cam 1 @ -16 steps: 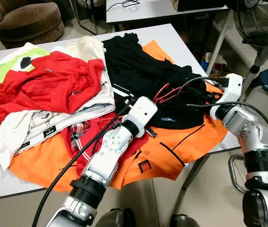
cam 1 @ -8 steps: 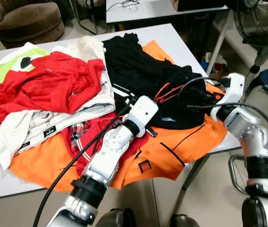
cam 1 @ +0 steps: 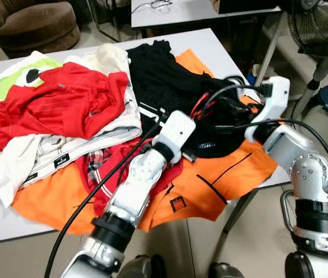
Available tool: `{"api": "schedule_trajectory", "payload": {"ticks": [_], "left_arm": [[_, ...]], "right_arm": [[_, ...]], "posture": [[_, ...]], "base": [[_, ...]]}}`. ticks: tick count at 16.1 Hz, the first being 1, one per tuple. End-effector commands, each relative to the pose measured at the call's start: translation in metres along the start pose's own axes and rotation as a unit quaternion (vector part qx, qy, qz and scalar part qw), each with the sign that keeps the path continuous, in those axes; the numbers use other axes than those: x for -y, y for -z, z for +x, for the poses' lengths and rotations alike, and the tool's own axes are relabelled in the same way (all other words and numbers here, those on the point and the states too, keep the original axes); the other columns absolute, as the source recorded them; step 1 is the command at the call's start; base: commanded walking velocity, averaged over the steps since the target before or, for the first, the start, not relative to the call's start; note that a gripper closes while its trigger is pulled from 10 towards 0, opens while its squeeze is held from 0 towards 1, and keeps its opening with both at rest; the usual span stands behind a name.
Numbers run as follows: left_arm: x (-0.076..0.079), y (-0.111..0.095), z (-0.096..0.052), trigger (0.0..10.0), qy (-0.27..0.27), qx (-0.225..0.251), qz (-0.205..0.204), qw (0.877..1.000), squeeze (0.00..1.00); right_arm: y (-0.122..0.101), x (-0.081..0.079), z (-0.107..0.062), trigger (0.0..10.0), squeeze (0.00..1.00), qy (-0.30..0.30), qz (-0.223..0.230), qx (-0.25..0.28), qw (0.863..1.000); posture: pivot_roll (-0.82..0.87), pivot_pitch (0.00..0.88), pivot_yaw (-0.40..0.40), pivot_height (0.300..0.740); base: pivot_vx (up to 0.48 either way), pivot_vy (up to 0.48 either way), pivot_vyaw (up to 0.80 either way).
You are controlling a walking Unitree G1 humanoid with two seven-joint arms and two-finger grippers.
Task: Hang hanger
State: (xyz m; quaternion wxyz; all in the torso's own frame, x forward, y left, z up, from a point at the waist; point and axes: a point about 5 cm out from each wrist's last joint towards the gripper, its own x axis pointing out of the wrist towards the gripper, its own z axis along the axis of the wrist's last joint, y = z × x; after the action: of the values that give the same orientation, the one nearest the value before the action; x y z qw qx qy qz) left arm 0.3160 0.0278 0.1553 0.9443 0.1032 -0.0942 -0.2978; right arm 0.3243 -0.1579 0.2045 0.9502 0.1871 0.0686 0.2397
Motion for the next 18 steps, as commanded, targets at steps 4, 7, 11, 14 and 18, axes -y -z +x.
{"api": "schedule_trajectory", "payload": {"ticks": [4,7,11,14,18], "left_arm": [[-0.025,-0.01,0.003,10.0,-0.089,0.021,-0.054,0.994,0.0],[-0.042,-0.014,0.005,10.0,-0.142,0.031,-0.117,0.983,0.0],[-0.044,-0.028,0.012,10.0,-0.134,0.061,-0.155,0.977,0.0],[-0.035,-0.032,0.016,10.0,-0.107,0.07,-0.169,0.977,0.0],[-0.031,-0.035,0.015,10.0,-0.086,0.072,-0.155,0.981,0.0]], "right_arm": [[0.01,-0.028,-0.005,0.0,0.0,-0.054,-0.006,-0.024,0.998],[0.02,-0.036,-0.012,0.0,0.0,-0.077,-0.02,-0.047,0.996],[0.04,-0.042,-0.018,0.0,0.0,-0.099,-0.099,-0.083,0.987],[0.044,-0.046,-0.016,0.0,0.0,-0.106,-0.117,-0.082,0.984],[0.042,-0.031,-0.014,10.0,0.0,-0.071,-0.148,-0.077,0.983]], "posture": [[-0.13,0.098,0.11,0.74],[-0.14,0.085,0.11,0.74],[-0.15,0.072,0.109,0.74],[-0.15,0.069,0.11,0.74],[-0.14,0.075,0.107,0.74]], "base": [[0.0,0.0,0.0],[0.0,0.0,0.0],[0.0,0.0,0.0],[0.0,0.0,0.0],[0.0,0.0,0.0]]}}
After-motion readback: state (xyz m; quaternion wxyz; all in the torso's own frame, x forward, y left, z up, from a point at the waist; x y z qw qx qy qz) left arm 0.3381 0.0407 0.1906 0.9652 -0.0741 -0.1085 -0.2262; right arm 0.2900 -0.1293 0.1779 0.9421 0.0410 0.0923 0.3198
